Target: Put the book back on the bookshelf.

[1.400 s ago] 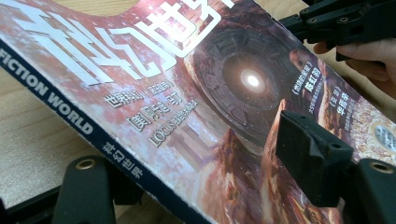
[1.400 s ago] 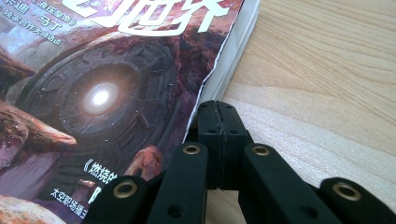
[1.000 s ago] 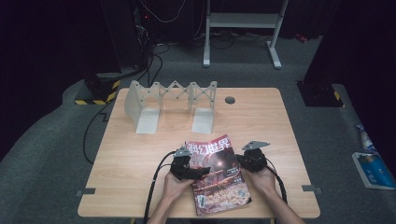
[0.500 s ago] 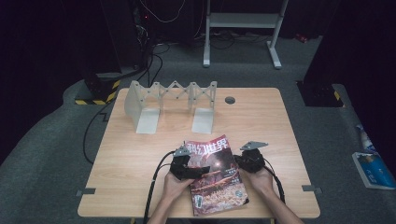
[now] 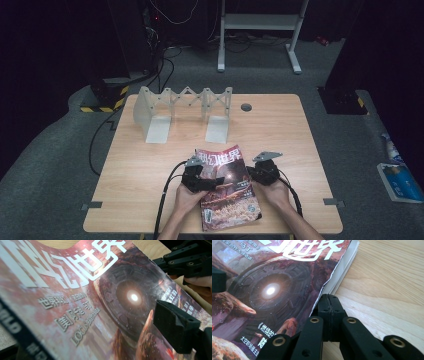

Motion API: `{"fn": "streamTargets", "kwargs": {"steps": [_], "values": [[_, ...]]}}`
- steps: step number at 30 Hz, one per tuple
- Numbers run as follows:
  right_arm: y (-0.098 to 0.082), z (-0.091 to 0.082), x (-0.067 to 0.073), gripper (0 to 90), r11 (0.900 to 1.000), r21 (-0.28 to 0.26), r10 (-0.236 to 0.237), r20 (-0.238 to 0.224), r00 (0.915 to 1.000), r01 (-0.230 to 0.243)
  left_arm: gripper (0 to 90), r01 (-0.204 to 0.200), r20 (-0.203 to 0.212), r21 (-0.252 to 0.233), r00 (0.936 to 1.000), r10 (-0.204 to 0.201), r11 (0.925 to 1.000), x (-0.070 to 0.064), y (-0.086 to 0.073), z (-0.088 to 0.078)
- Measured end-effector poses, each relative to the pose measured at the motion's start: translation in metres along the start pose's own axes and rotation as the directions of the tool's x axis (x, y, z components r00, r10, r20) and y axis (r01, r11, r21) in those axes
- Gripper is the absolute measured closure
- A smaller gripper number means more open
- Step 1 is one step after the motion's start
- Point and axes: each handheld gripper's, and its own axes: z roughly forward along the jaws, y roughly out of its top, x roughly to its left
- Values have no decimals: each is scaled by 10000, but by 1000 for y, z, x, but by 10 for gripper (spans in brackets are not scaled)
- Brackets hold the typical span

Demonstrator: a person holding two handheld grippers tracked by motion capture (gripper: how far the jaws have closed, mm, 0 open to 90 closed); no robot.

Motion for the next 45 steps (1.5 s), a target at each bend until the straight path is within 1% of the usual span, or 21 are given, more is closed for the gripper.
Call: {"fn": "streamTargets", "kwargs": {"steps": [1,2,4,5,6,9,13,16,21,22,25,27,29,31,33,38,45], "values": [[0,1,1,897,10000,-5,41,-56,10000,-41,220,13,-69,2,10000,-13,10000,0,0,0],[1,2,3,897,10000,5,-26,-25,10000,26,243,101,-143,-3,9998,-102,9999,0,0,0],[2,2,4,897,10000,-47,48,-20,10000,-48,269,-113,-378,18,9992,114,9999,-1,1,0],[3,2,4,897,10000,-60,63,-37,10000,-64,278,-128,-426,20,9990,129,9999,-1,1,0],[3,2,4,897,10000,-58,63,-42,10000,-64,288,-47,-429,11,9991,48,10000,-2,1,0],[4,3,4,897,9999,-74,76,-63,10000,-77,326,13,-593,2,9982,-13,10000,-2,1,1],[3,2,3,897,9999,-70,87,-90,9999,-88,396,143,-717,43,9973,-139,9999,-3,2,0],[3,2,3,897,9999,-93,96,-47,9999,-96,436,111,-915,67,9957,-104,9999,-4,2,1],[3,1,2,896,9998,-143,121,-59,9999,-122,517,291,-989,103,9947,-280,9995,-3,4,1],[3,1,1,896,9998,-167,62,-60,10000,-63,532,329,-1011,83,9944,-318,9994,-4,4,1],[1,0,0,896,9998,-154,101,-111,9999,-102,578,259,-1134,38,9932,-253,9997,-6,7,0],[1,-1,0,896,9998,-169,135,-139,9998,-137,607,245,-1111,-3,9935,-244,9997,-8,9,-1],[0,-1,0,896,9997,-202,151,-139,9998,-154,628,125,-1127,-31,9935,-128,9999,-9,11,-2],[0,-3,0,896,9997,-186,156,-146,9998,-158,649,178,-1065,-120,9941,-190,9998,-10,12,-4],[-1,-3,0,896,9996,-282,79,-194,9998,-85,671,197,-974,-185,9950,-214,9996,-10,13,-5],[-4,-4,0,895,9996,-283,45,-302,9995,-54,704,282,-828,-289,9961,-305,9992,-10,14,-8],[-4,-7,1,895,9991,-415,-9,-405,9992,-8,735,-124,-814,-308,9966,99,9994,-15,25,-15]]}}
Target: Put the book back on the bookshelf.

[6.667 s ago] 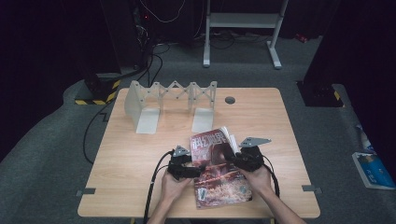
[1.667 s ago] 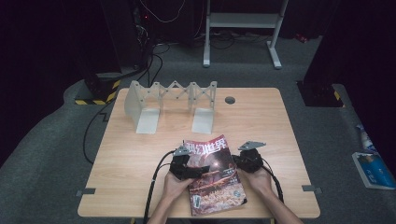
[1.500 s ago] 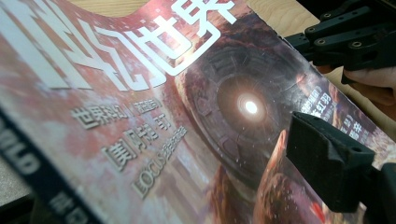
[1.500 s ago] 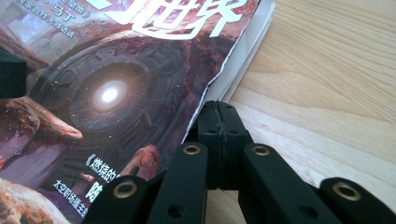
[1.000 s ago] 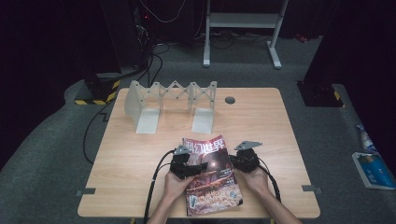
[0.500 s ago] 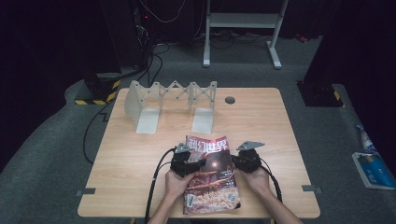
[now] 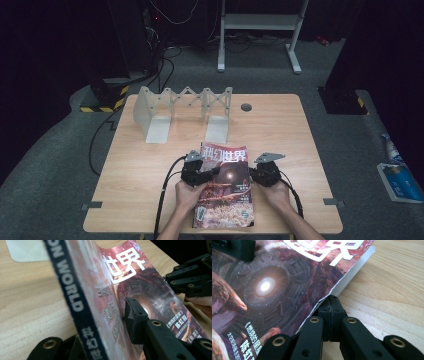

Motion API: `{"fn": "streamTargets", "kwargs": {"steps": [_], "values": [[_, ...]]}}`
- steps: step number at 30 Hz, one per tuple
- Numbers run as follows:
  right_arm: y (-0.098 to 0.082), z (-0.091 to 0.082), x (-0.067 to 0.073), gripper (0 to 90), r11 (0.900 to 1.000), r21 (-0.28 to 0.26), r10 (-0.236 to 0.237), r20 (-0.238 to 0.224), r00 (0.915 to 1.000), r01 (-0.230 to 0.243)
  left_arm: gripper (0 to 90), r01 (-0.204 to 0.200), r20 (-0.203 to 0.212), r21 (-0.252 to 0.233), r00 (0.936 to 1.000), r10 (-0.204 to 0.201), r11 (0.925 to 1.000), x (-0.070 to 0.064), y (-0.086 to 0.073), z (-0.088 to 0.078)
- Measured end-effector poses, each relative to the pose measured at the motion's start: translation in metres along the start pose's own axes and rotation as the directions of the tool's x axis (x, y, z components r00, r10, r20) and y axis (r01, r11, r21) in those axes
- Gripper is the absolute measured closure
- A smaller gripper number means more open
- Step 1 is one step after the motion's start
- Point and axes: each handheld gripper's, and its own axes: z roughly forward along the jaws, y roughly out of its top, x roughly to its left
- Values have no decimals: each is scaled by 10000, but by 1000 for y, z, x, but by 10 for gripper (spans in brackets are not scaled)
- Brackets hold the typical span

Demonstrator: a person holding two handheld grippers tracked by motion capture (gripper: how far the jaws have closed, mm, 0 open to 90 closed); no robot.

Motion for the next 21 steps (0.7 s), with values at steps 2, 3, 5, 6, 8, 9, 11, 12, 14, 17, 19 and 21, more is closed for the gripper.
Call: {"fn": "streamTargets", "kwargs": {"steps": [2,3,5,6,8,9,11,12,14,17,19,21], "values": [[0,-1,0,895,10000,-40,-2,-3,10000,2,741,-45,38,-30,10000,45,10000,-1,2,-2],[-1,-2,-1,895,10000,-65,18,-10,10000,-18,743,-91,31,-21,10000,91,10000,-1,3,-2],[-1,-3,-1,896,9999,-141,6,-25,10000,-6,752,-82,123,-20,9999,83,10000,-1,5,-3],[-1,-3,-1,895,9999,-160,0,-33,10000,0,756,-103,165,-36,9998,104,9999,-1,6,-4],[-2,-5,-1,895,9998,-216,-14,-37,10000,14,765,-144,267,-80,9995,146,9999,-2,9,-6],[-2,-6,0,896,9997,-248,20,-40,10000,-21,770,-174,317,-96,9993,177,9998,-3,10,-8],[-1,-8,-1,895,9991,-409,-64,-74,10000,61,777,-169,429,-145,9989,175,9998,-5,14,-11],[-1,-9,-1,896,9988,-481,-29,-84,10000,25,780,-181,439,-155,9989,188,9997,-6,15,-12],[-1,-11,-1,895,9982,-599,-10,-110,9999,3,785,-292,447,-150,9986,298,9995,-8,19,-15],[0,-14,-1,895,9973,-736,-18,-143,9999,7,792,-369,436,-119,9984,374,9992,-11,25,-18],[0,-16,-1,895,9967,-816,-20,-156,9999,7,797,-378,475,-57,9981,380,9993,-11,28,-20],[0,-18,-1,895,9964,-851,-64,-109,9999,55,801,-160,646,40,9978,157,9999,-12,32,-21]]}}
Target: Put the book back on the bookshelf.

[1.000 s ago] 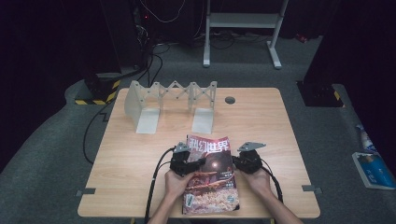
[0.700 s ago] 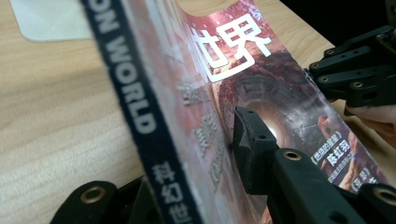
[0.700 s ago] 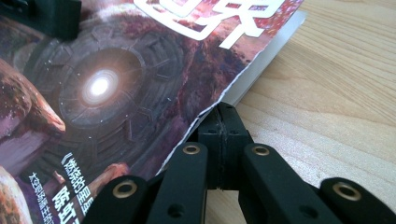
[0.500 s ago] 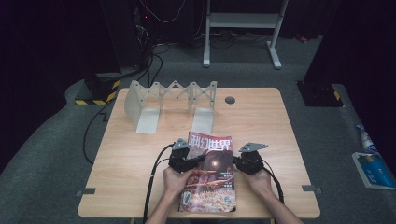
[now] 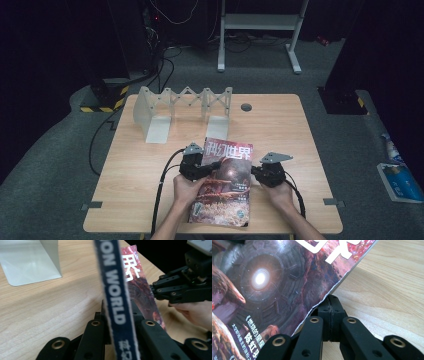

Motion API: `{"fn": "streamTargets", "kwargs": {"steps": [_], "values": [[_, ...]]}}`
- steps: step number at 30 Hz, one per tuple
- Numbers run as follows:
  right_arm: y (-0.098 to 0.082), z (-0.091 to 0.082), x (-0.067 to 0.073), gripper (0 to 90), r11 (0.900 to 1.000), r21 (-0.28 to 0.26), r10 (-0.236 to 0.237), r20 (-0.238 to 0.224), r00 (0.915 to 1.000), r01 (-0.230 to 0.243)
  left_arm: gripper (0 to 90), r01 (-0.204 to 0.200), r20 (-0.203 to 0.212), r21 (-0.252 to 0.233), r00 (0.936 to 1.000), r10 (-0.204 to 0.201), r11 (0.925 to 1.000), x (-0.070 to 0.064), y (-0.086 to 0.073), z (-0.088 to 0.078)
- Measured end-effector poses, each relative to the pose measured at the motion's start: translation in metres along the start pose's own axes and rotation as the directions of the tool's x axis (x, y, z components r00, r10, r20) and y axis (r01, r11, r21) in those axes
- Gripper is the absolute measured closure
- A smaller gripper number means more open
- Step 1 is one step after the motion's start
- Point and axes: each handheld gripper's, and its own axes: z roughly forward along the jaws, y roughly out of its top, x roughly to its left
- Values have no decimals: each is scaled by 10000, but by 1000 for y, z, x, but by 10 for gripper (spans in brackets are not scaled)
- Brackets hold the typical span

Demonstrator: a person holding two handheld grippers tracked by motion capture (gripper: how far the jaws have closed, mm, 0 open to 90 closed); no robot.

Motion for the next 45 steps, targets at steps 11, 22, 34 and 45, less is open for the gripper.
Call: {"fn": "streamTargets", "kwargs": {"steps": [11,22,34,45], "values": [[1,-4,1,889,9998,-147,-99,-62,9999,98,818,-311,-21,444,9995,313,9985,-8,19,-10],[2,-13,1,875,9981,-606,-88,-328,9994,68,831,-660,78,675,9978,657,9955,-19,40,-21],[2,-20,-3,871,9955,-946,-21,-639,9980,-40,831,-1352,-287,1134,9898,1393,9843,-33,57,-32],[12,-27,-8,871,9921,-1221,231,-626,9978,-306,829,-1888,-410,1752,9792,1988,9663,-42,77,-32]]}}
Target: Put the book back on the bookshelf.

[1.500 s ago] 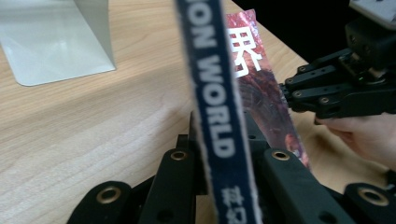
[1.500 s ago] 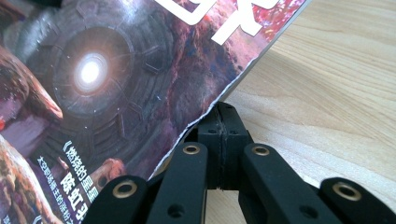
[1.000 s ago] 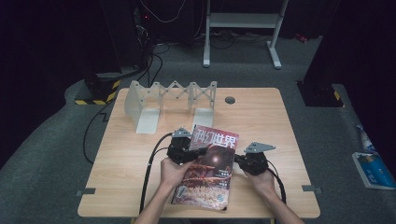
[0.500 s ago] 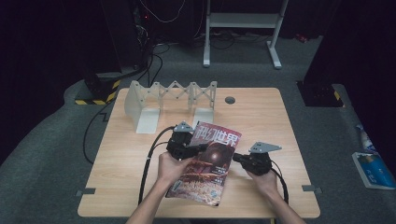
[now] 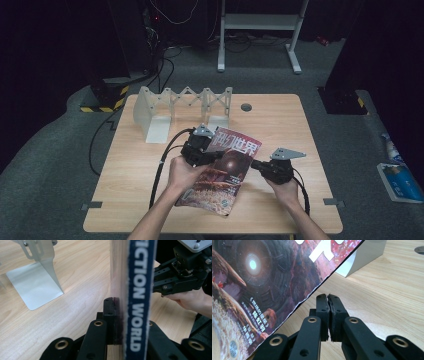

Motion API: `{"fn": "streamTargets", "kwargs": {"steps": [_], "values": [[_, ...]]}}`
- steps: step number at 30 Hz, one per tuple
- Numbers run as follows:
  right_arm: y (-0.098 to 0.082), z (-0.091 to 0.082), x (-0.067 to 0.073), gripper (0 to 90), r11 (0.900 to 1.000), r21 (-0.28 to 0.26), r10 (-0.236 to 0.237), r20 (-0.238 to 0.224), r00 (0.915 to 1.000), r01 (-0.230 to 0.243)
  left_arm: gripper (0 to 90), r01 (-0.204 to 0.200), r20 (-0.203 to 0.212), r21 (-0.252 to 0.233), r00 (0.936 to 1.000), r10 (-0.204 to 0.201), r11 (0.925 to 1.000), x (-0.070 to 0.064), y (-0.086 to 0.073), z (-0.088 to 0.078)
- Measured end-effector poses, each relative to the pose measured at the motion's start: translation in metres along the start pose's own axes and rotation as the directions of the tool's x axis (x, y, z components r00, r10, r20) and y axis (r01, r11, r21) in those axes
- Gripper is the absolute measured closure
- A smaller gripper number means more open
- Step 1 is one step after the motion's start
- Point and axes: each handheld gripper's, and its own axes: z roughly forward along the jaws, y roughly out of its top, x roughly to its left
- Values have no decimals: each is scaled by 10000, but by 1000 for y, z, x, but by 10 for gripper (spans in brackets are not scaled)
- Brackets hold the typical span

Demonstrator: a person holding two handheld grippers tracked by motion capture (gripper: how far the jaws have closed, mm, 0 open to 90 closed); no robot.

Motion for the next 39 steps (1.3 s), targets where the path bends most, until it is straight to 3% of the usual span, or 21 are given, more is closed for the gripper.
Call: {"fn": "streamTargets", "kwargs": {"steps": [4,9,13,22,33,39], "values": [[3,0,-1,871,9999,91,57,40,10000,-57,828,-178,-37,124,9998,179,9998,-2,7,-3],[-5,7,-3,867,9981,584,212,85,9997,-217,826,-335,-156,242,9993,338,9991,-2,13,-12],[-15,13,-4,867,9950,937,345,137,9993,-357,825,-265,-284,343,9992,275,9991,2,15,-19],[-24,15,-6,857,9893,1455,74,502,9987,-146,824,-223,-642,721,9976,270,9971,7,23,-33],[-36,14,-13,849,9852,1659,289,840,9960,-426,824,-83,-822,1121,9965,176,9937,13,34,-49],[-38,12,-17,845,9827,1794,278,1058,9940,-465,823,86,-988,1530,9951,66,9882,21,40,-54]]}}
